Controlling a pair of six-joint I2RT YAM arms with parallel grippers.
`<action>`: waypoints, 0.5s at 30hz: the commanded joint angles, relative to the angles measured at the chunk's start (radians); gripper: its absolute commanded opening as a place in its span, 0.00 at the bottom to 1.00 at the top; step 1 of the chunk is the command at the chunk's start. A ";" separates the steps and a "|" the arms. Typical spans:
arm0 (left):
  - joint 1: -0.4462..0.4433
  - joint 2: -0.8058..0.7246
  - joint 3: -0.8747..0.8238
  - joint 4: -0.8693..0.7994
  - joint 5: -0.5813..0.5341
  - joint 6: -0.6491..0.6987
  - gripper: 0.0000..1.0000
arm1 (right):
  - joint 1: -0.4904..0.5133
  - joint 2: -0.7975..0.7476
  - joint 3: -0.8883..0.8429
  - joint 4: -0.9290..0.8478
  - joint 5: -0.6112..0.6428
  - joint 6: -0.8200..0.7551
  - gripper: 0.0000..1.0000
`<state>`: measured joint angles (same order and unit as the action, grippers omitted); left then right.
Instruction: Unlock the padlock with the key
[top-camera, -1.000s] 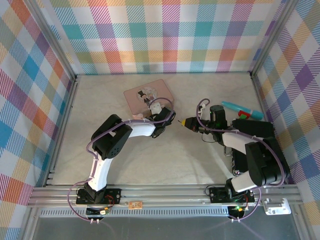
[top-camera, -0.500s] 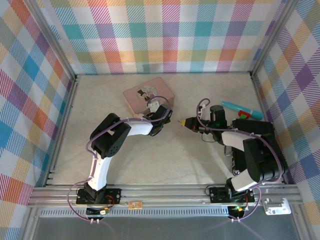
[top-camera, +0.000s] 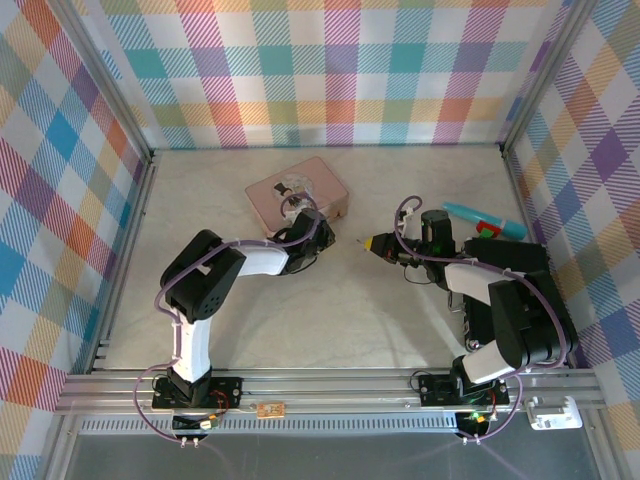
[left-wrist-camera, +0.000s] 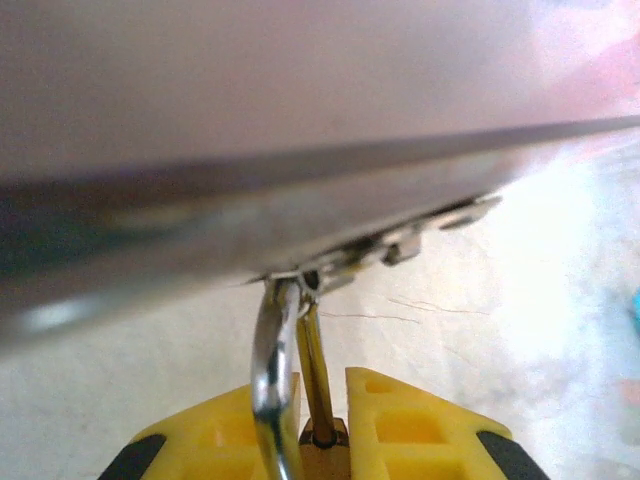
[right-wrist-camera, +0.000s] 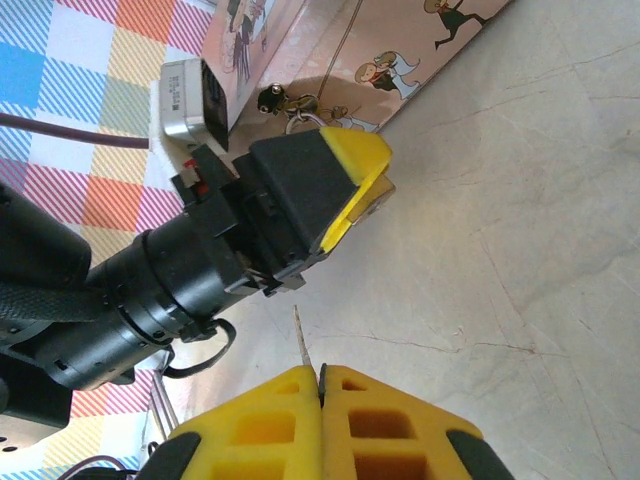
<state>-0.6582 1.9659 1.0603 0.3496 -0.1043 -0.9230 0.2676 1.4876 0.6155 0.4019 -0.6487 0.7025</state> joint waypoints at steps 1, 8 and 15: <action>0.001 -0.085 -0.037 0.208 0.093 -0.069 0.00 | -0.005 -0.002 0.017 0.030 -0.035 0.031 0.00; 0.000 -0.122 -0.092 0.329 0.147 -0.161 0.00 | 0.001 0.041 0.022 0.092 -0.038 0.077 0.00; 0.000 -0.098 -0.138 0.489 0.166 -0.274 0.00 | 0.036 0.082 0.040 0.132 -0.016 0.103 0.00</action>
<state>-0.6582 1.8908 0.9291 0.6399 0.0212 -1.1191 0.2867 1.5513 0.6270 0.4786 -0.6628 0.7826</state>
